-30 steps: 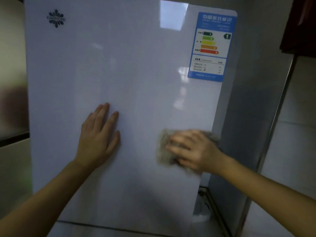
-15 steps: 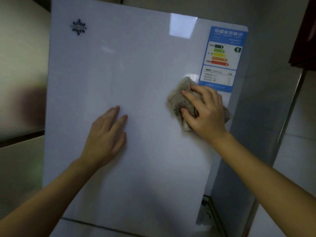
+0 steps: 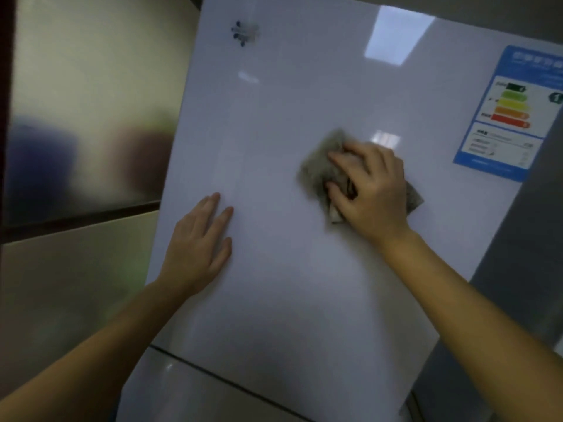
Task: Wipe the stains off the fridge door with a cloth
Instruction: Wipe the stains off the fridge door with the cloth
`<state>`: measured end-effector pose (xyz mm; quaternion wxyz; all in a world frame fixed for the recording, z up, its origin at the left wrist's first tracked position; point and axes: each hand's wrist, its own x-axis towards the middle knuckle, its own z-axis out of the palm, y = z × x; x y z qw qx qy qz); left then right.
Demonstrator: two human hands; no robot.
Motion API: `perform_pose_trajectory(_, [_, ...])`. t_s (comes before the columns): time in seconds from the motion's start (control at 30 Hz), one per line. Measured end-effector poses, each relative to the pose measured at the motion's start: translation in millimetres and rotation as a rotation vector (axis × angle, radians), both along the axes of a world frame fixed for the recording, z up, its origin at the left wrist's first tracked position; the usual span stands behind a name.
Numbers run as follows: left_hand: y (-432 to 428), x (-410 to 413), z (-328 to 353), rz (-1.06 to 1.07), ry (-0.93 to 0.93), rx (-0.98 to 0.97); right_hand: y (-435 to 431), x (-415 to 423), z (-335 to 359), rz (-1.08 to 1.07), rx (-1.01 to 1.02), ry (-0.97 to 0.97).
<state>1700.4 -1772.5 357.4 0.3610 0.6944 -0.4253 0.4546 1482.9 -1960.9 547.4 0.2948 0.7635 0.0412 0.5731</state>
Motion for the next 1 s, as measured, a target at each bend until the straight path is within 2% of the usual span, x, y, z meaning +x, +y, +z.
perform_pose_trajectory(0.07, [-3,0,-4,-0.015,0.009,-0.019,14,19,4,0.004,0.067,-0.056])
perform_pose_trajectory(0.13, [-4,0,-5,-0.034,0.006,-0.030,23,37,-8,0.000,0.043,-0.004])
perform_pose_trajectory(0.37, [13,30,-9,-0.088,-0.086,-0.071,27,57,-114,0.078,-0.365,0.559])
perform_pose_trajectory(0.43, [21,42,-9,-0.105,-0.094,-0.077,28,58,-106,0.064,-0.341,0.523])
perform_pose_trajectory(0.6, [32,65,-7,-0.075,-0.163,-0.032,42,72,-19,-0.011,-0.156,0.163])
perform_pose_trajectory(0.7, [30,71,-11,-0.067,-0.195,-0.028,52,87,15,-0.030,-0.055,0.054])
perform_pose_trajectory(0.83, [26,75,-20,-0.063,-0.214,-0.013,65,108,-8,-0.013,-0.092,0.126])
perform_pose_trajectory(1.0, [27,88,-30,-0.057,-0.277,-0.016,71,118,-88,0.045,-0.281,0.450])
